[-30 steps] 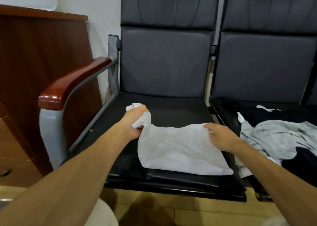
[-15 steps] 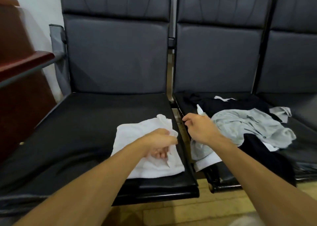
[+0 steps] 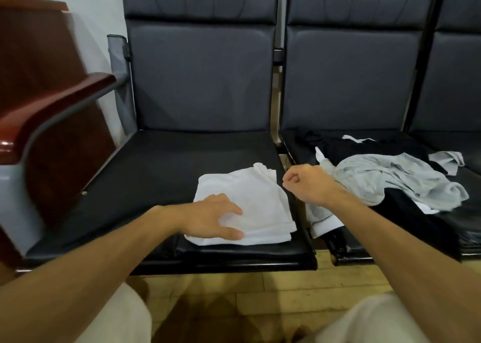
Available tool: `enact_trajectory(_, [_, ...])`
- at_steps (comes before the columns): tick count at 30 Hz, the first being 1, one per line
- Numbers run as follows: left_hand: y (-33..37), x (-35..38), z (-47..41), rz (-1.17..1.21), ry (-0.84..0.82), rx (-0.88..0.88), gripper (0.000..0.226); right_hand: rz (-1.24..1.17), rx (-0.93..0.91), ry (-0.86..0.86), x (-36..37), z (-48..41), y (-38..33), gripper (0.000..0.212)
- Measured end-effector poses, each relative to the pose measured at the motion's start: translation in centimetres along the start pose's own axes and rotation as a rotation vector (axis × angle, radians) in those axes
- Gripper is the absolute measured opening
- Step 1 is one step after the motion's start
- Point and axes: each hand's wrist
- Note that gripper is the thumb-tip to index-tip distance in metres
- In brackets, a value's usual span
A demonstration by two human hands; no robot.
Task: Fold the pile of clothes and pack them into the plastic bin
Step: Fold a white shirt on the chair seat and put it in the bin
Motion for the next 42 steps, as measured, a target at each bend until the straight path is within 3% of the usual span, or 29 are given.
enact_trajectory(4, [-1.8, -0.2, 2.3, -0.103, 0.118, 0.041, 0.051, 0.104, 0.060, -0.121, 1.5, -0.8, -1.3, 0.047])
enact_trajectory(7, [-2.2, -0.9, 3.2, -0.070, 0.259, 0.029, 0.031, 0.152, 0.097, -0.138, 2.6, -1.2, -2.1, 0.053])
enact_trajectory(13, [-2.9, -1.8, 4.4, 0.056, 0.501, 0.066, 0.023, 0.126, 0.140, -0.035, 3.1, -2.2, -2.6, 0.019])
enact_trajectory(15, [-3.4, -2.2, 4.9, 0.092, 0.482, 0.070, 0.022, 0.061, 0.156, -0.040, 2.6, -2.4, -2.5, 0.019])
enact_trajectory(19, [-4.1, -1.5, 5.2, -0.011, 0.195, 0.037, 0.026, 0.137, 0.159, -0.195, 2.9, -2.1, -2.5, 0.018])
enact_trajectory(21, [-3.8, -0.9, 4.8, -0.042, 0.146, 0.045, 0.030, 0.168, 0.139, -0.131, 3.2, -2.2, -2.6, 0.022])
enact_trajectory(24, [-2.7, -0.3, 3.5, -0.138, 0.229, 0.118, 0.038, 0.058, -0.014, 0.021, 3.5, -2.5, -3.6, 0.010])
enact_trajectory(26, [-1.7, 0.2, 2.7, -0.210, 0.236, 0.195, 0.044, 0.029, -0.156, -0.057, 4.1, -2.6, -4.4, 0.005])
enact_trajectory(28, [-0.9, 0.6, 2.1, -0.249, 0.236, 0.242, 0.042, 0.170, -0.217, -0.196, 4.9, -2.9, -4.7, 0.025])
enact_trajectory(32, [0.4, 0.5, 1.4, -0.277, 0.342, 0.243, 0.023, 0.405, -0.088, -0.276, 5.4, -4.0, -3.2, 0.048])
enact_trajectory(37, [1.9, 0.4, 0.4, -0.169, 0.520, 0.146, 0.021, 0.168, -0.053, -0.172, 4.6, -4.2, -2.1, 0.046])
enact_trajectory(42, [3.8, 1.4, -0.7, -0.389, 0.433, 0.325, 0.047, 0.094, -0.036, -0.093, 3.5, -3.5, -1.6, 0.035])
Point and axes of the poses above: each hand's wrist, its own z-axis away from the middle knuckle, its own x-axis out of the palm, y = z × x, and after that the axes turned 3 degrees about -y, right-handed
